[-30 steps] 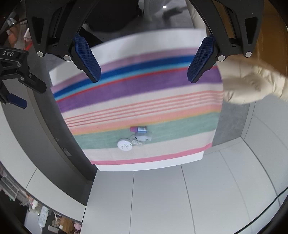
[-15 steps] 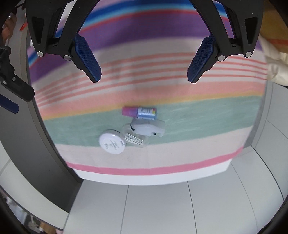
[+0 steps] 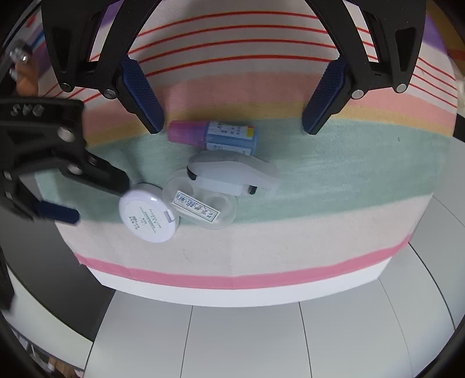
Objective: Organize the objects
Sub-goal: 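Grasp the blue-and-pink tube with the left tool while the right tool grasps the white round compact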
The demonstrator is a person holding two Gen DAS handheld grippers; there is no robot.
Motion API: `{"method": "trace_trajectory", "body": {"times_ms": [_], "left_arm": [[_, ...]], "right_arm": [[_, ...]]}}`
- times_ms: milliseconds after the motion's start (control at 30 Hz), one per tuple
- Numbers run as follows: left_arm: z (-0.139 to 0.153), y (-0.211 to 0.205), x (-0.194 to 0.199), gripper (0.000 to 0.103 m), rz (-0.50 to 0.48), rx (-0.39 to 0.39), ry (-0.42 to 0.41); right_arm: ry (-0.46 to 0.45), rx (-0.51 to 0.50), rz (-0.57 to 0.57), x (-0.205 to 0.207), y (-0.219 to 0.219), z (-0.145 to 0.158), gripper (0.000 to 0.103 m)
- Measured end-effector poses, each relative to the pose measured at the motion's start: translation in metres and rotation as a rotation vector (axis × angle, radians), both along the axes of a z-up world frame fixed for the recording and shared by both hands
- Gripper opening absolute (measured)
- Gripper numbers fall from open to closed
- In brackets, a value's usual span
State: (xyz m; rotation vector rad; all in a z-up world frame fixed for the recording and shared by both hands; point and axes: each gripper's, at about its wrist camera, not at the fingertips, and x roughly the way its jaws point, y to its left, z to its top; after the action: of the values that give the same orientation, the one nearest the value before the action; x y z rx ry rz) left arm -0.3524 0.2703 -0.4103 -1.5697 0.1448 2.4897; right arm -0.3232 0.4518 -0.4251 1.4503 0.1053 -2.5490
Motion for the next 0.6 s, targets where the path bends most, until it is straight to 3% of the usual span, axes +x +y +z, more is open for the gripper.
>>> {"method": "trace_trajectory", "body": {"times_ms": [200,233,267,333,367,433,500,600], "left_arm": [[-0.001,0.0,0.001,0.097,-0.005,-0.005,0.008],[-0.001,-0.001,0.0,0.096,0.0,-0.005,0.01],[-0.001,-0.001,-0.001,0.096,0.009,-0.01,0.012],[0.0,-0.001,-0.001,0.093,0.025,-0.012,0.022],[0.001,-0.001,-0.001,0.09,0.027,-0.014,0.028],[0.004,0.001,0.0,0.071,0.021,-0.012,0.048],[0.007,0.003,0.0,0.059,0.015,-0.013,0.055],[0.007,0.005,0.0,0.059,0.018,-0.016,0.049]], "right_arm": [[0.025,0.047,0.048,-0.015,-0.025,-0.009,0.1],[0.025,0.05,0.066,-0.015,-0.03,-0.011,0.087],[0.02,0.051,0.08,-0.014,-0.034,-0.014,0.084],[0.042,0.041,0.077,-0.011,-0.037,-0.011,0.059],[0.047,0.043,0.059,-0.01,-0.037,-0.009,0.059],[0.045,0.044,0.01,-0.008,-0.033,-0.008,0.059],[0.039,0.017,-0.017,-0.003,-0.027,-0.008,0.059],[0.026,0.001,-0.048,0.005,-0.02,-0.008,0.059]]}}
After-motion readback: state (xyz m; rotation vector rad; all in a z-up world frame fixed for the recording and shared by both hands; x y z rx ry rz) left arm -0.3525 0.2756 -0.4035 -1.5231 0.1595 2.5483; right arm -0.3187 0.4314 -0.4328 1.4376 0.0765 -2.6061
